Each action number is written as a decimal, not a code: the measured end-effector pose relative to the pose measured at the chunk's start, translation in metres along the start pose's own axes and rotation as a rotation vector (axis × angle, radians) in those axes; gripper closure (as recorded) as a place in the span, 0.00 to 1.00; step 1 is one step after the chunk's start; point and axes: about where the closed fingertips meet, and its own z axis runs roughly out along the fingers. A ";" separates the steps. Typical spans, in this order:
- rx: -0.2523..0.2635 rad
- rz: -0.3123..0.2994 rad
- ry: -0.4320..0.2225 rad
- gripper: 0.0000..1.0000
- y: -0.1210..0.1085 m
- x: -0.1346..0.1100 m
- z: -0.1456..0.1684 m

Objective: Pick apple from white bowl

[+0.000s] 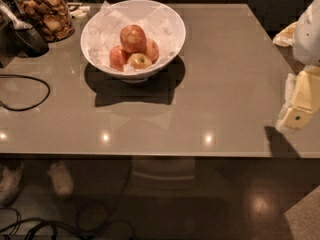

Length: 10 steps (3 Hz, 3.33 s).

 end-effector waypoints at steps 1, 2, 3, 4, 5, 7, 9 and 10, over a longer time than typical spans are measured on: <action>0.000 0.000 0.000 0.00 0.000 0.000 0.000; -0.010 0.031 0.015 0.00 -0.017 -0.007 0.005; -0.018 0.036 0.044 0.00 -0.049 -0.031 0.017; -0.005 0.034 0.035 0.00 -0.051 -0.034 0.017; 0.006 0.091 -0.008 0.00 -0.060 -0.046 0.019; -0.012 0.080 0.000 0.00 -0.089 -0.099 0.030; -0.003 0.016 -0.058 0.00 -0.098 -0.132 0.037; 0.025 -0.003 -0.089 0.00 -0.103 -0.156 0.035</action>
Offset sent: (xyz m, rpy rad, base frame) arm 0.0476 0.0055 -0.0019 -0.0113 0.0729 -0.0831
